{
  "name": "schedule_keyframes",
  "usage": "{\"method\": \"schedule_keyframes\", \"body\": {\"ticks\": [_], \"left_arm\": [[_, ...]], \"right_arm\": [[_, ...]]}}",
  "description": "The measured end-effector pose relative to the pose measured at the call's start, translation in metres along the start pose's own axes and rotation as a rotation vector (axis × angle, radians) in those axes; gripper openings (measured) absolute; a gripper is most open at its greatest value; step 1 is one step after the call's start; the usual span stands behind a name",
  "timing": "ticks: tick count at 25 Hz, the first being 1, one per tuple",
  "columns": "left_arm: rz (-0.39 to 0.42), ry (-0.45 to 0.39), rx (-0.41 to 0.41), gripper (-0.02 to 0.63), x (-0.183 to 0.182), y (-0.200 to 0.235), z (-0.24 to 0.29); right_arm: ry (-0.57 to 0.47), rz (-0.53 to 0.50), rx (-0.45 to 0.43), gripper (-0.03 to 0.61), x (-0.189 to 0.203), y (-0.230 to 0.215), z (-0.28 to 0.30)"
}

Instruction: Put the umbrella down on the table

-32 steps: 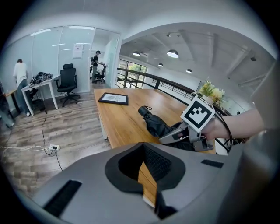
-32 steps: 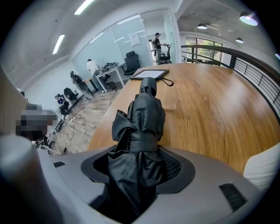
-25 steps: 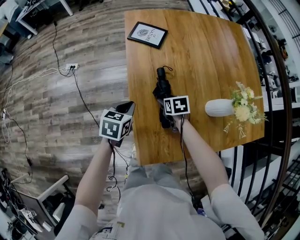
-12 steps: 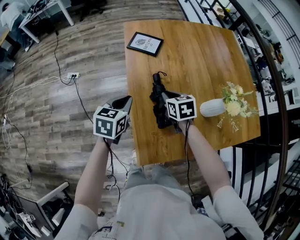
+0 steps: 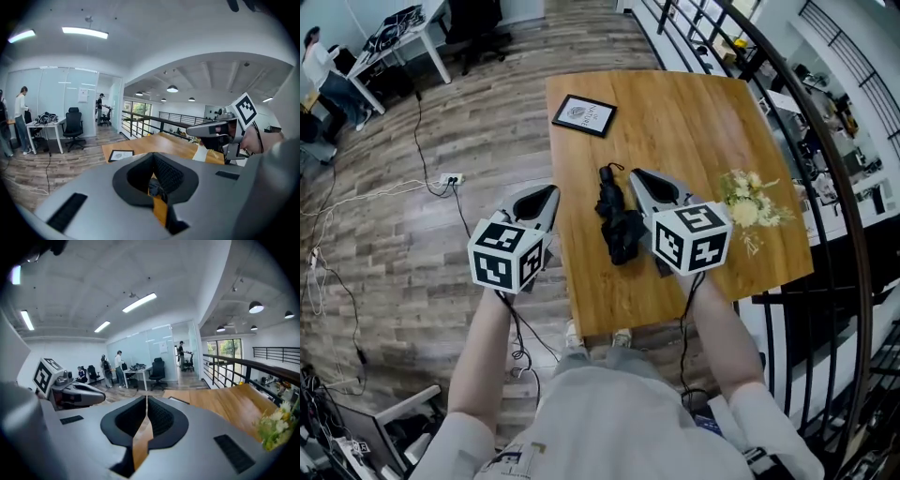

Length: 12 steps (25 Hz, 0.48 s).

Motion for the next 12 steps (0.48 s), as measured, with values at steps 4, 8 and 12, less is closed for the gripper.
{"method": "schedule_keyframes", "body": {"ticks": [4, 8, 12], "left_arm": [[0.014, -0.074, 0.016, 0.017, -0.035, -0.02, -0.023], [0.084, -0.131, 0.015, 0.017, -0.065, -0.042, -0.043], [0.149, -0.19, -0.001, 0.017, -0.092, -0.06, -0.072]], "right_arm": [[-0.111, -0.043, -0.022, 0.035, -0.046, 0.016, -0.042], [-0.204, -0.087, -0.039, 0.032, -0.078, 0.027, -0.083], [-0.268, -0.124, -0.041, 0.029, -0.098, 0.04, -0.119]]}}
Point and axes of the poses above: the fingertips, and each gripper's own axes: z forward along the fingers, y to its left, x out of its underside, the point moved 3 cm from there along -z, backward along the fingers, and after that the axes turned 2 degrees about x, right-handed, at the moved point
